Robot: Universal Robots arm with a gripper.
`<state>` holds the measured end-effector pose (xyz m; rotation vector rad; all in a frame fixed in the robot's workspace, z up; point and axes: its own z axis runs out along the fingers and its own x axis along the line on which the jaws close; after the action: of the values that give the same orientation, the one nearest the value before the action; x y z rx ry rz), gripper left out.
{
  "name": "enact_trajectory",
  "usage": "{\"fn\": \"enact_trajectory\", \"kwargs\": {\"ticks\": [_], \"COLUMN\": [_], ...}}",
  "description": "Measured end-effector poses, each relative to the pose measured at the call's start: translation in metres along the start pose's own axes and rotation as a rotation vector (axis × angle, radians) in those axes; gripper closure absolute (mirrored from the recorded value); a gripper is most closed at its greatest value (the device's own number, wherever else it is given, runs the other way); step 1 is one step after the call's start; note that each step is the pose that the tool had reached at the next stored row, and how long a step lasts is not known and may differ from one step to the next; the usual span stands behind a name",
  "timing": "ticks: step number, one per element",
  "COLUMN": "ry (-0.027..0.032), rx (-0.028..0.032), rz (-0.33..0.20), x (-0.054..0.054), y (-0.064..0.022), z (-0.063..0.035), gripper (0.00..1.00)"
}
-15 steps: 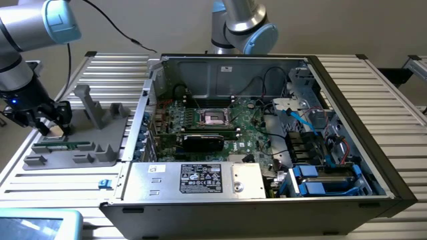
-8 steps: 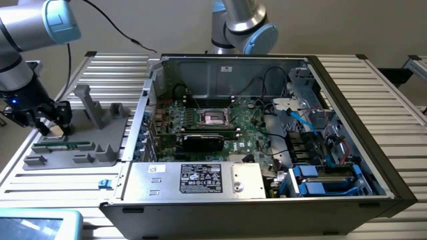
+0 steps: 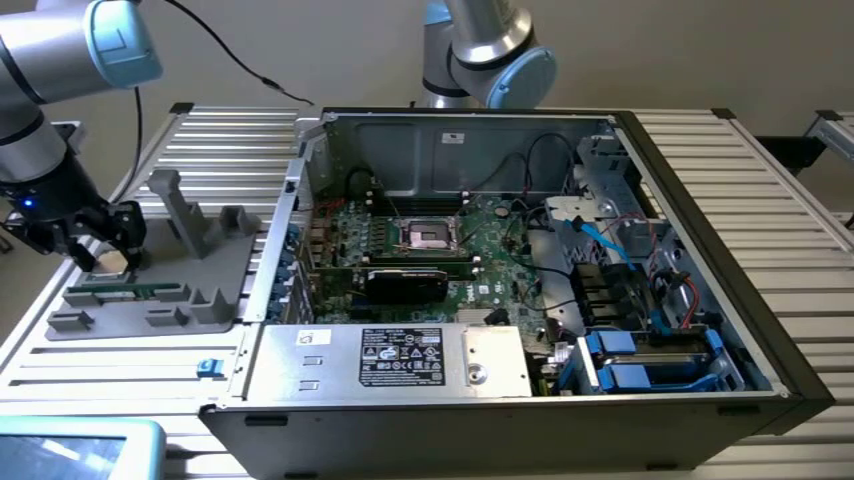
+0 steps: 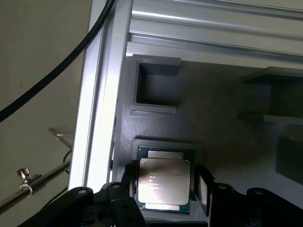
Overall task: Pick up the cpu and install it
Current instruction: 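Pick up the cpu and move it towards the insertion slot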
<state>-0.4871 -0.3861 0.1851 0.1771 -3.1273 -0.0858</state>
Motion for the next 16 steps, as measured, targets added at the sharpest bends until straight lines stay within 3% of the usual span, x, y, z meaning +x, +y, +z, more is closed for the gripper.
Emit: {"fn": "enact_trajectory", "kwargs": {"ticks": [1,16], "ry": [0.0001,-0.0002], "rx": [0.0,0.0], "rz": [0.0,0.007], "x": [0.0,0.0002], "y": [0.0,0.0001], "z": [0.0,-0.0007], "gripper": [0.37,0.37]}}
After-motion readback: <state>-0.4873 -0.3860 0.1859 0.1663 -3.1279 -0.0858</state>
